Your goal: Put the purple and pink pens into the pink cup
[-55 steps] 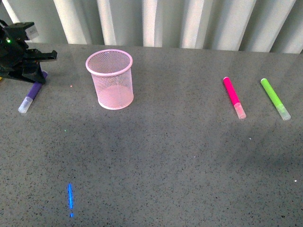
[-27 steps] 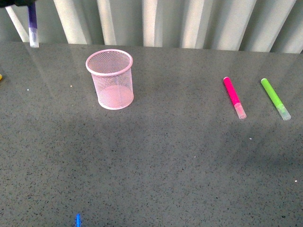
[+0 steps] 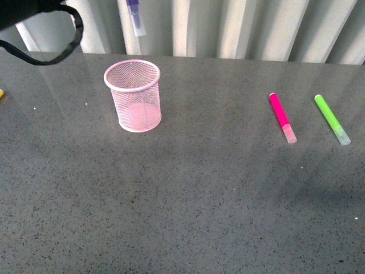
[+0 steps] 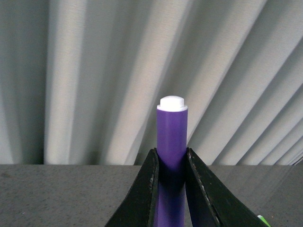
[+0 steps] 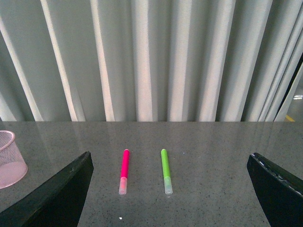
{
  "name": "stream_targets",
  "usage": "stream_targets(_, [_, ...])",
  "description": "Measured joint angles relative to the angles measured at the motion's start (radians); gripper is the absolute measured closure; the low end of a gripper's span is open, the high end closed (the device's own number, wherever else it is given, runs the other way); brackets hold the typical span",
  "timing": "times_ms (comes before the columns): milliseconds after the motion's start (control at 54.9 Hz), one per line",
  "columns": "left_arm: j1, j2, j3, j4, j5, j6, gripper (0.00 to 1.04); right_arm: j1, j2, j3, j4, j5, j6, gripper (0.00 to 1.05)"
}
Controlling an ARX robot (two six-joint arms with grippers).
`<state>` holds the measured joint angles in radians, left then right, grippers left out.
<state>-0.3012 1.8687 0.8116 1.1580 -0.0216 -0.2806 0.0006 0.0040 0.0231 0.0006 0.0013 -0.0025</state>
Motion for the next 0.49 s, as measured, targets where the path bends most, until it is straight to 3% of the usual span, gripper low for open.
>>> stream_targets(182, [-0.02, 0.132, 0.026, 0.078, -0.059, 0.002, 0.92, 0.0, 0.0, 0.0, 0.0, 0.0, 0.0, 0.07])
stream_targets(492, [0.007, 0.206, 0.078, 0.108, -0.065, 0.024, 0.92, 0.0, 0.0, 0.0, 0.0, 0.0, 0.0, 0.07])
